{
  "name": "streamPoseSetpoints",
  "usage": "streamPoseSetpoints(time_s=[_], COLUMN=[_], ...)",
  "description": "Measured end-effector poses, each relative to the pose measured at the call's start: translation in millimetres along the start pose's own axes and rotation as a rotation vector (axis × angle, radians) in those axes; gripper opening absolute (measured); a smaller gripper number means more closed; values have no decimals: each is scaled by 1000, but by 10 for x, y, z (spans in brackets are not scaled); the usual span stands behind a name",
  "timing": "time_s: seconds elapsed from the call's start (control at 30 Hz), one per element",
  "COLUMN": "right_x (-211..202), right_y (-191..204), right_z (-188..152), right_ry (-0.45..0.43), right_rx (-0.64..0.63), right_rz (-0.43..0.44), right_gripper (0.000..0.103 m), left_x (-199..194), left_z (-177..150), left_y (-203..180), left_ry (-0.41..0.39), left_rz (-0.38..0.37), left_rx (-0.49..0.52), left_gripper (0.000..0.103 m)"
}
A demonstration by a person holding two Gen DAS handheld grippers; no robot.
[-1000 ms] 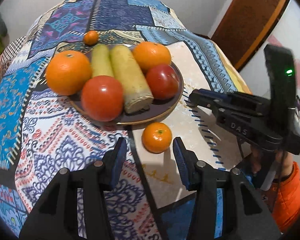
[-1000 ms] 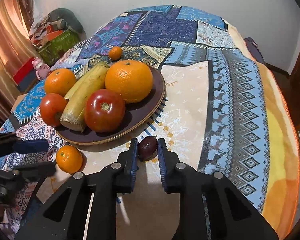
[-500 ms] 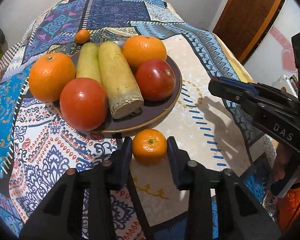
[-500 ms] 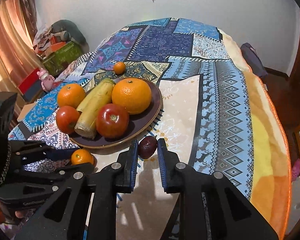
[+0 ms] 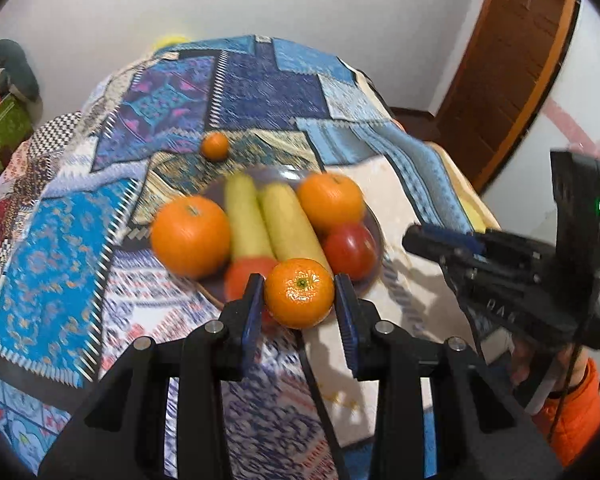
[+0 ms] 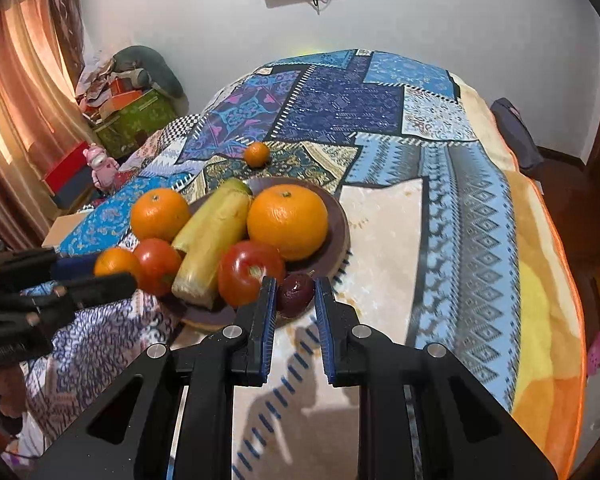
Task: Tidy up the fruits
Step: 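Carry the mandarin and grape over the plate and open both tools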
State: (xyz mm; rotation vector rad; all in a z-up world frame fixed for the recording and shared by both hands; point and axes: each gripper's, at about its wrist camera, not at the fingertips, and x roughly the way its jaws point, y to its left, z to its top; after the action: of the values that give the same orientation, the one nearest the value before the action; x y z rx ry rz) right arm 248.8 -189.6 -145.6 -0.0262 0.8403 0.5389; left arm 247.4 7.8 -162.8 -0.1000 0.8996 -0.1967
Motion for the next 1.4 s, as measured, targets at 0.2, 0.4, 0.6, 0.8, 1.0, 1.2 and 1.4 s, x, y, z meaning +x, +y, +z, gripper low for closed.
streamPoseSetpoints(time_s=[0.2,0.4,0.6,0.8,1.0,1.2,1.4], right_x=[230,323,325,220,-36,-174,-7], right_y=[-32,-56,-82,-143,-67,74,227], right_z=[85,92,92,130,312,607,902], right_ry=[27,49,64,48,-10,-55,-56], right_rx=[6,0,6,28,3,-30,-59], right_rz=[-9,-19,-26,-10,-13,-6,2], right_gripper=[18,18,23,30,30,31,34], left_x=[171,339,438,296,-80,-391,-434], left_z=[206,287,307,323,423,553,578], left_y=[126,106,120,108,170,431,797], left_ry=[8,15,35,-3,-92,-161,-167], left_rz=[13,40,35,36,34,84,132], left_rx=[-24,5,8,16,6,-26,-73], left_gripper=[35,35,40,48,48,48,48])
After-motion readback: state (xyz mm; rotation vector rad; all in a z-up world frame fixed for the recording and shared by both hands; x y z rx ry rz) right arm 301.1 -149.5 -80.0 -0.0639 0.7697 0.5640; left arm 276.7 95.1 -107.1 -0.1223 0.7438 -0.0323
